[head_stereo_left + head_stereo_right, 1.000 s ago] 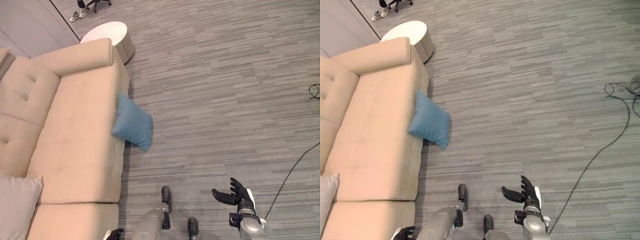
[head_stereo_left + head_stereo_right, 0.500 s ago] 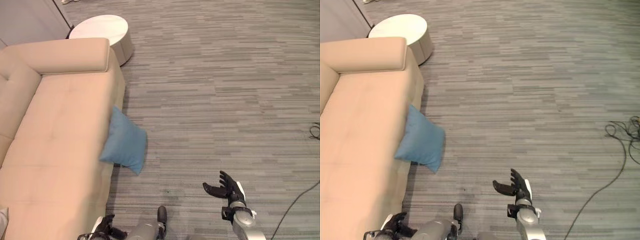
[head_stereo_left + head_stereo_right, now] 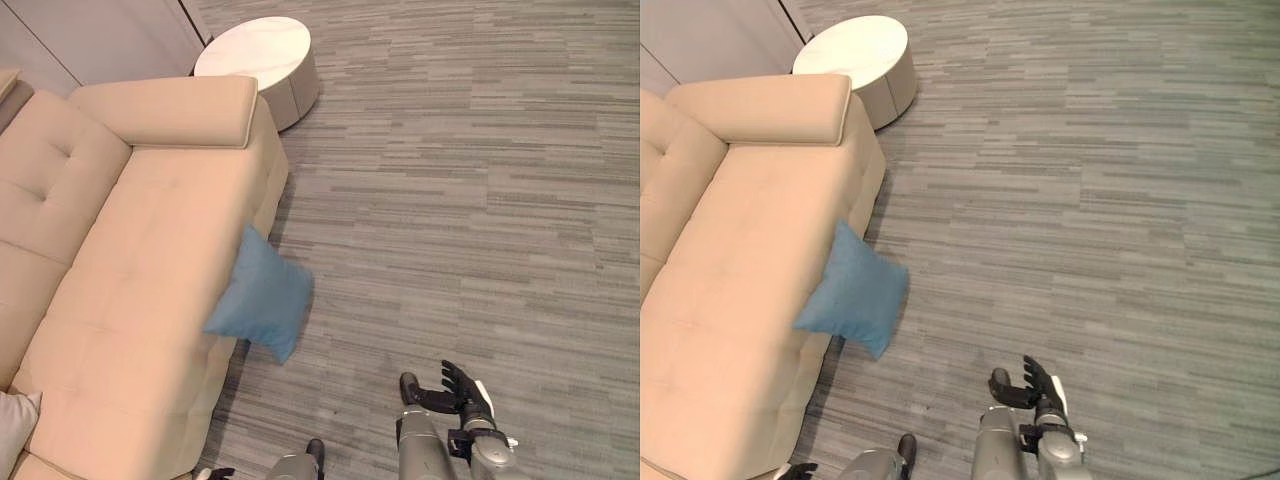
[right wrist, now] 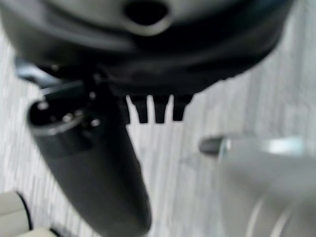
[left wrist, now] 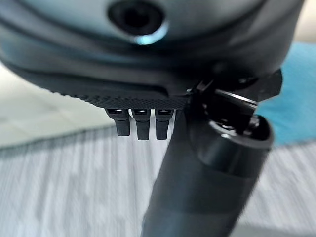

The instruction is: Pick up all the scattered cushions and arrange them neatly on the sofa.

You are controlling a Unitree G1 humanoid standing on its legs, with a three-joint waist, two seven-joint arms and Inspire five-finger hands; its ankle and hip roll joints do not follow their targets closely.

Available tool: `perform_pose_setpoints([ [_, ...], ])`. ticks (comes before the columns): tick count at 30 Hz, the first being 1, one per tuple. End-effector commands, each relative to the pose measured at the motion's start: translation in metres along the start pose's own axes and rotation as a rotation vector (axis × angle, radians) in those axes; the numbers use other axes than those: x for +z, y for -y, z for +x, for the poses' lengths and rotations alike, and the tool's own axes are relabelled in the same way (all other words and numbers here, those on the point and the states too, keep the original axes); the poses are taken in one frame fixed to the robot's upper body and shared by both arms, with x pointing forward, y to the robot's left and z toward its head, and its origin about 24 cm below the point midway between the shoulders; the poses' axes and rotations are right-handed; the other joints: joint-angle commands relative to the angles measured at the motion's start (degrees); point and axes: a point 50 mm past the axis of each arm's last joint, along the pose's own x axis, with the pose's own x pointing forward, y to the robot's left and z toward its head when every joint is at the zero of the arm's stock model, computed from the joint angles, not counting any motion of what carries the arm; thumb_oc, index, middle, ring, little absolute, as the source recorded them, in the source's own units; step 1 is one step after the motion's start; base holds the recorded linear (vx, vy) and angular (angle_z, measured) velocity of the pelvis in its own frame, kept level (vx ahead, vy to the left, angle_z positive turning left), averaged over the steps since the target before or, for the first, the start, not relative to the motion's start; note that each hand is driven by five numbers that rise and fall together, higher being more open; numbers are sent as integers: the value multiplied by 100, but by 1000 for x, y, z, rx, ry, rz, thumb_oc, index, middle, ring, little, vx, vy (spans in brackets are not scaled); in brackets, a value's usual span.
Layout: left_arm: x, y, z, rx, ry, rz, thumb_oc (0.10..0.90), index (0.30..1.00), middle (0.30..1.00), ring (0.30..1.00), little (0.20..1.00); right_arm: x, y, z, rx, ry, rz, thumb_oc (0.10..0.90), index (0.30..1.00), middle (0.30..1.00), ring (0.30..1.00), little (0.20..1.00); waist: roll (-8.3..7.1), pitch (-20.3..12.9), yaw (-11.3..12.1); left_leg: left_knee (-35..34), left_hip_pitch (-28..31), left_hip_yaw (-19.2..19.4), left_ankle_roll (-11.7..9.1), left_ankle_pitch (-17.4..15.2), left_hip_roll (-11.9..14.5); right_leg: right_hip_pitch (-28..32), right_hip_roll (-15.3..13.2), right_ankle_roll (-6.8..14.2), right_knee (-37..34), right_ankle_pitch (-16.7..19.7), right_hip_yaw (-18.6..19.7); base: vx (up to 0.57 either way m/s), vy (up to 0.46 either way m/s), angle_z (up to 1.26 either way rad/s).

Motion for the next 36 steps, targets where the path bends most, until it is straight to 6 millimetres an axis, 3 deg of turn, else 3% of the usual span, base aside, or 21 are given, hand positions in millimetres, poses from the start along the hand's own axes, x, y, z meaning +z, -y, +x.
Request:
perform_pose_setpoints([
  [1,-2,-27,2,79,-4,-35,800,900,900,900,900,26,2,-5,15,153,33,800,900,900,900,900,-185,-222,-34,544,213,186,138,225,-185,188,-406,661,-1433,497,695,102,-418,72],
  [2,5,-29,3,88,17,-66,800,900,900,900,900,30,6,-4,-3,163,47,800,900,900,900,900,-342,-55,-50,2237,-765,569,260,1082,62,521,-379,345,-1443,435,520,115,-556,78],
  [3,6,-31,3,94,22,-95,800,900,900,900,900,31,7,-2,-11,168,54,800,900,900,900,900,-358,24,-17,2750,-1065,830,401,1007,159,668,-308,188,-1451,358,285,57,-581,86],
  [5,8,-36,3,117,25,-163,800,900,900,900,900,34,9,0,-30,171,57,800,900,900,900,900,-374,171,110,3216,-1475,1441,423,1053,476,982,-184,-22,-1497,155,-53,117,-393,68],
  [7,10,-35,4,103,27,-213,800,900,900,900,900,39,11,2,-37,191,72,800,900,900,900,900,-406,221,283,3116,-1955,1809,359,954,400,1257,-108,-99,-1588,-9,-317,208,-267,68],
  [14,-15,-37,1,108,-64,-314,800,900,900,900,900,53,4,5,-5,240,68,800,900,900,900,900,-323,136,1061,57,-2493,2317,128,1650,108,2295,399,-115,-1718,-673,-681,392,-80,31],
  [15,-20,-36,0,106,-86,-315,800,900,900,900,900,54,2,4,1,243,69,800,900,900,900,900,-305,95,1112,-269,-2481,2596,121,1687,60,2468,473,-125,-1745,-767,-718,498,8,-1],
  [17,-34,-38,-2,116,-134,-304,800,900,900,900,900,54,-1,2,6,248,73,800,900,900,900,900,-326,-3,1095,-682,-2433,3628,191,1668,112,2821,522,-111,-1811,-997,-854,528,66,11],
  [18,-41,-40,-4,122,-162,-304,800,900,900,900,900,54,-3,2,13,245,67,800,900,900,900,900,-341,-103,1103,-727,-2405,3874,196,1618,118,2956,533,-85,-1807,-1077,-901,562,112,34],
  [19,-55,-39,-8,122,-205,-322,800,900,900,900,900,52,-8,2,41,237,49,800,900,900,900,900,-361,-255,1185,-957,-2192,3991,361,1650,113,3052,599,-56,-1792,-1099,-868,593,115,28],
  [22,-70,-43,-12,139,-257,-311,800,900,900,900,900,39,-19,-2,87,191,36,800,900,900,900,900,-661,-466,1447,-770,-2056,3371,591,1745,-197,3146,509,194,-1288,-1037,-734,567,88,-25],
  [23,-71,-46,-12,143,-253,-314,800,900,900,900,900,35,-21,-2,93,179,35,800,900,900,900,900,-763,-473,1479,-622,-2014,3321,693,1664,-266,2994,439,403,-763,-703,-727,354,144,-34],
  [24,-65,-49,-11,147,-232,-307,800,900,900,900,900,32,-20,-3,94,171,29,800,900,900,900,900,-834,-412,1448,-486,-1978,3265,786,1549,-320,2791,357,701,11,-67,-668,322,171,-14],
  [26,-49,-57,-6,164,-177,-313,800,900,900,900,900,32,-20,-2,85,163,35,800,900,900,900,900,-797,-306,1273,-280,-1844,3038,923,1301,-364,2226,373,931,1312,622,-576,381,139,31],
  [27,-40,-60,-4,166,-141,-314,800,900,900,900,900,30,-17,-1,68,156,44,800,900,900,900,900,-653,-273,1103,-288,-1563,2699,1019,1117,-406,1675,546,928,1971,498,-534,347,88,91],
  [28,-40,-60,-4,165,-141,-314,800,900,900,900,900,30,-17,-1,68,156,44,800,900,900,900,900,-628,-290,1109,-295,-1582,2691,1012,1132,-377,1659,575,921,1947,529,-538,364,72,118],
  [30,-26,-61,-1,164,-89,-325,800,900,900,900,900,23,-15,-2,42,130,66,800,900,900,900,900,-546,-216,899,-363,-1233,2262,1007,1006,-510,1268,450,707,1744,157,-396,318,-4,111],
  [33,0,-64,3,157,0,-306,800,900,900,900,900,14,-8,-2,4,94,91,800,900,900,900,900,-505,-136,607,-314,-915,1662,898,801,-695,1009,84,322,502,-460,-77,356,-94,127],
  [34,7,-63,4,149,25,-294,800,900,900,900,900,13,-5,-2,-7,88,96,800,900,900,900,900,-529,-129,516,-300,-869,1505,865,742,-789,1023,2,296,-50,-395,82,321,-179,138],
  [35,16,-66,5,158,53,-290,800,900,900,900,900,10,-2,-2,-27,76,108,800,900,900,900,900,-570,-92,429,-315,-801,1209,840,649,-899,942,-32,310,-528,-324,517,180,-123,154],
  [36,16,-67,5,158,53,-290,800,900,900,900,900,10,-2,-2,-27,77,108,800,900,900,900,900,-564,-99,425,-328,-810,1203,838,667,-893,943,-29,309,-561,-296,510,300,-203,152],
])
